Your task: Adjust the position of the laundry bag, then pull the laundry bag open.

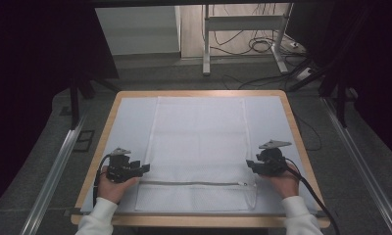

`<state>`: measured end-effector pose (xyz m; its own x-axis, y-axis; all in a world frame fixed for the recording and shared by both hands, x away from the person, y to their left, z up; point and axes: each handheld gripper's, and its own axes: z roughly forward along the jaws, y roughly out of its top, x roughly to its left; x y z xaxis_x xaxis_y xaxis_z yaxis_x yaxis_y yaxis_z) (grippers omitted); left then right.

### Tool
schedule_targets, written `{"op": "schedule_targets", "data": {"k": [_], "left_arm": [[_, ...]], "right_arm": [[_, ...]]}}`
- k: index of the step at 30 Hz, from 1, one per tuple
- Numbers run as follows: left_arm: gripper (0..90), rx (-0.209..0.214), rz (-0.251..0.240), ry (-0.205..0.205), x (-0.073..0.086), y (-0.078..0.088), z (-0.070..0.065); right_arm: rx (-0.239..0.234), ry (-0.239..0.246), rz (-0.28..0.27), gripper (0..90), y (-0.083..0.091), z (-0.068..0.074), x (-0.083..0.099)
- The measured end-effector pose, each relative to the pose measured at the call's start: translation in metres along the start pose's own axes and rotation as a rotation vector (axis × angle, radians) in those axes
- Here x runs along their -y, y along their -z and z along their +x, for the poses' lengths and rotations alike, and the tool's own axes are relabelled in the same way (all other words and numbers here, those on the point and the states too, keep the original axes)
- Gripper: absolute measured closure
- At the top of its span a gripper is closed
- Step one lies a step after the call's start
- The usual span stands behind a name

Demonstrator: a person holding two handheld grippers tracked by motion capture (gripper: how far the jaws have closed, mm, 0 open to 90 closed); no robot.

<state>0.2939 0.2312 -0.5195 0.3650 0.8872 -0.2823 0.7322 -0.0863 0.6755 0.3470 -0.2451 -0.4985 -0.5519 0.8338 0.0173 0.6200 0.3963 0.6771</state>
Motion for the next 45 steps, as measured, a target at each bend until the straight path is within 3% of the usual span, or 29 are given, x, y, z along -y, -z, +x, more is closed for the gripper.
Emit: {"op": "schedule_targets", "data": {"k": [2, 5, 7, 10, 18, 28, 33, 45], "left_arm": [[44.2, -0.005, -0.028, -0.016, -0.003, 0.003, -0.004], [30.5, -0.012, -0.085, -0.047, -0.011, 0.012, -0.014], [29.0, -0.006, -0.090, -0.048, -0.013, 0.013, -0.017], [25.7, -0.005, -0.092, -0.080, -0.018, 0.017, -0.028], [25.4, 0.042, -0.078, -0.118, -0.021, 0.015, -0.049], [26.1, 0.106, -0.070, -0.156, -0.030, 0.008, -0.080], [26.4, 0.116, -0.056, -0.168, -0.032, 0.002, -0.095], [26.8, 0.153, -0.022, -0.180, -0.034, -0.008, -0.113]], "right_arm": [[-0.001, -0.010, -0.024, 41.9, 0.003, -0.002, -0.001], [-0.015, -0.045, -0.087, 31.0, 0.013, -0.006, -0.002], [-0.012, -0.045, -0.094, 30.2, 0.014, -0.006, -0.002], [-0.003, -0.056, -0.107, 26.1, 0.021, -0.006, 0.000], [-0.020, -0.083, -0.128, 24.6, 0.029, -0.012, 0.007], [-0.011, -0.076, -0.129, 23.8, 0.032, -0.013, 0.010], [-0.008, -0.074, -0.132, 22.6, 0.033, -0.014, 0.011], [0.011, -0.066, -0.145, 20.1, 0.036, -0.018, 0.013]]}}
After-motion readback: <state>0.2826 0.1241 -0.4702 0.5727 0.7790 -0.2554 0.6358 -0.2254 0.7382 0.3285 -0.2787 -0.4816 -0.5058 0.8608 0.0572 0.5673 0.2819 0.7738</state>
